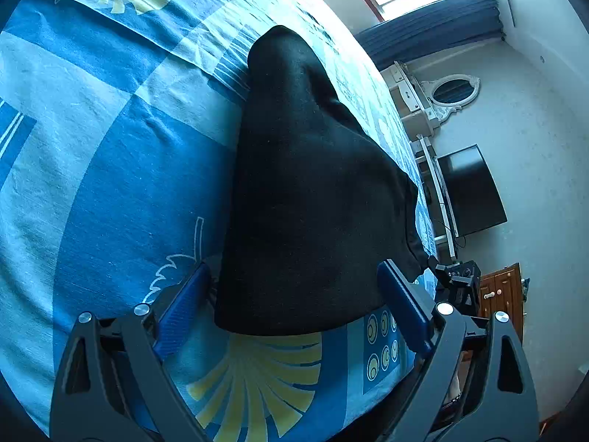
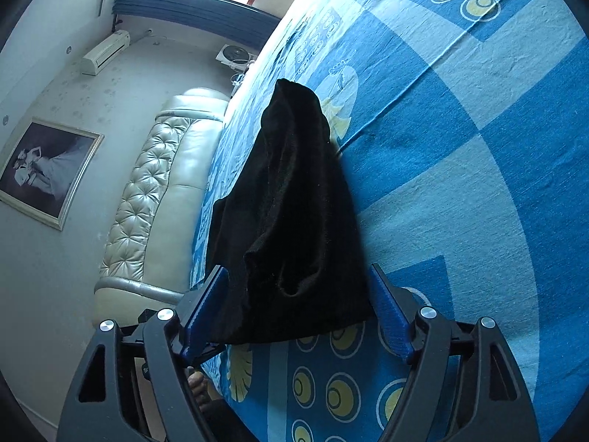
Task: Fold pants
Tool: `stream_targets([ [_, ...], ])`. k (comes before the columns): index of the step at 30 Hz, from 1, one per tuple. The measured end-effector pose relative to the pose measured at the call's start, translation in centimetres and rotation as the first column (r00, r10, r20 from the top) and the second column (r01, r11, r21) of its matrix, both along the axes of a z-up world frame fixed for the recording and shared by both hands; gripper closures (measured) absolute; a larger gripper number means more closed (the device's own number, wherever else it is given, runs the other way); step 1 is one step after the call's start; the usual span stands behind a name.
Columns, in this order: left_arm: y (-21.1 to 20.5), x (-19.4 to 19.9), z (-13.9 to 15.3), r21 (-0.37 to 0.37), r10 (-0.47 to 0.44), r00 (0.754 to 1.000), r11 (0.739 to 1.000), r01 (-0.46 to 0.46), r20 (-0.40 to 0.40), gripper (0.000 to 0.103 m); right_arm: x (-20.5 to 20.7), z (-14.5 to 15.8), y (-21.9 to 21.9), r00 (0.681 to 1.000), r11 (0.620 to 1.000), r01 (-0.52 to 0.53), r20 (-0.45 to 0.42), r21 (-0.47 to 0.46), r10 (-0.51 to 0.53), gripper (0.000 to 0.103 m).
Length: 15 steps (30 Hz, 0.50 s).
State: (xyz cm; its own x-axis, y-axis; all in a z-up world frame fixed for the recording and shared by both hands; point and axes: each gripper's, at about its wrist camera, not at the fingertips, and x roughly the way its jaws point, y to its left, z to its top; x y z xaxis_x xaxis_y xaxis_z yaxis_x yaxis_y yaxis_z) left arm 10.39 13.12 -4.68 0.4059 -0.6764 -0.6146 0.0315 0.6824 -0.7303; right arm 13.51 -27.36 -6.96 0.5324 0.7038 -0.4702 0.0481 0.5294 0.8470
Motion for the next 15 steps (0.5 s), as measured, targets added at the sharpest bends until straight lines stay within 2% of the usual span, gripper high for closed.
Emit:
stream_targets([
  [6,-0.3,-0.1,-0.2,-0.007,0.001,1.0,1.0,-0.001,0.013,0.008,0.2,0.0,0.5,1.0,1.0,-0.003,0.0,-0.029,0.003,0.024],
  [13,-0.7,0.3,-0.4,-0.052,0.027,0.999,0.998,-0.026,0.02,0.009,0.4,-0.1,0.8,1.0,0.998,-0.013,-0.012,-0.059,0.013,0.024],
  [14,-1.0,0.3,-0.4,-0.043,0.026,0.999,0.999,-0.025,0.024,0.009,0.5,-0.1,0.9,1.0,0.998,-0.016,-0.013,-0.067,0.015,0.024],
  [15,-1.2,0.3,-0.3,-0.018,0.023,0.999,1.0,-0.022,0.03,0.016,0.5,-0.1,1.1,1.0,0.997,-0.02,-0.013,-0.075,0.019,0.024],
])
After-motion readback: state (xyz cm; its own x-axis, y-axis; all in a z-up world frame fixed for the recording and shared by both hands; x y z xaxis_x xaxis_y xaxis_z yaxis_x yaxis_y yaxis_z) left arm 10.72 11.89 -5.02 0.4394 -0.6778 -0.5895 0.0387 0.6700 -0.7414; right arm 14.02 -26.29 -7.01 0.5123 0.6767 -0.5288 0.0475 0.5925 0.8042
